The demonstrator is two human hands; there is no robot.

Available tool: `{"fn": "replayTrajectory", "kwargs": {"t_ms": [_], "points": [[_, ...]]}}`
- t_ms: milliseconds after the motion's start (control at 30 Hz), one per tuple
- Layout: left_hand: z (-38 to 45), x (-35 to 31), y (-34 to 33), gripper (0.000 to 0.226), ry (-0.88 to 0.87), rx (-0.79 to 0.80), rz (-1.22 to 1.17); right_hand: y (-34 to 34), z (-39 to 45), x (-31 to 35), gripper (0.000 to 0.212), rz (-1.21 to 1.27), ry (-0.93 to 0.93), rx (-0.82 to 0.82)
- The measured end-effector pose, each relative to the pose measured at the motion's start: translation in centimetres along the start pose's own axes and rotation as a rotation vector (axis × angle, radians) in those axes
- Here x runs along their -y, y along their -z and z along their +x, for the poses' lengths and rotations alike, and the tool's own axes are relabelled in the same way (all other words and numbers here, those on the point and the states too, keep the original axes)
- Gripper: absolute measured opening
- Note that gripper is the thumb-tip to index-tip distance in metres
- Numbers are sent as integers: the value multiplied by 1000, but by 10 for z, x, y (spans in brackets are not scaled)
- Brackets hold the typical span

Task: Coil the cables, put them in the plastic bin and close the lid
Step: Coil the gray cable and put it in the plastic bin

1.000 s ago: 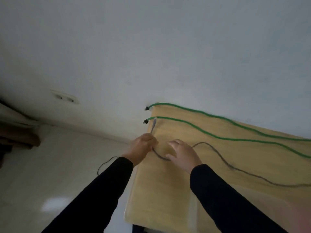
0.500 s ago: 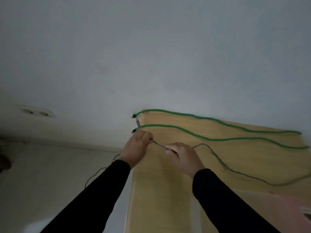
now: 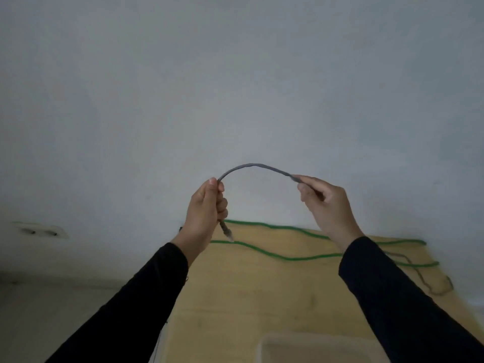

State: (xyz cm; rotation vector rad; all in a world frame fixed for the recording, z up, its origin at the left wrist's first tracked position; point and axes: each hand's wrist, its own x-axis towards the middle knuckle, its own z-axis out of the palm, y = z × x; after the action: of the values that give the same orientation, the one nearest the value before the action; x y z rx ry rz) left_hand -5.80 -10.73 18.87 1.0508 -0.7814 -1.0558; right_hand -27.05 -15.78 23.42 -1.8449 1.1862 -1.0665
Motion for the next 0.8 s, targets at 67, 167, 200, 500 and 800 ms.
{"fn": "replayTrajectory", "kwargs": {"t_ms": [67, 167, 200, 500, 800], "points": [[-5, -9, -25, 34, 18, 42, -94, 21, 5, -5, 24, 31, 19, -11], [-21, -16, -74, 34, 58, 89, -208, 49, 10, -14, 25, 36, 69, 18], [-27, -18, -92, 35, 67, 102, -255, 60, 11, -17, 25, 34, 86, 32], [-54, -42, -222, 34, -23, 190, -685, 135, -17, -33, 31, -160, 301, 251], [-38, -94, -238, 26, -133, 17, -864, 155, -60, -42, 36, -297, 428, 377]]}}
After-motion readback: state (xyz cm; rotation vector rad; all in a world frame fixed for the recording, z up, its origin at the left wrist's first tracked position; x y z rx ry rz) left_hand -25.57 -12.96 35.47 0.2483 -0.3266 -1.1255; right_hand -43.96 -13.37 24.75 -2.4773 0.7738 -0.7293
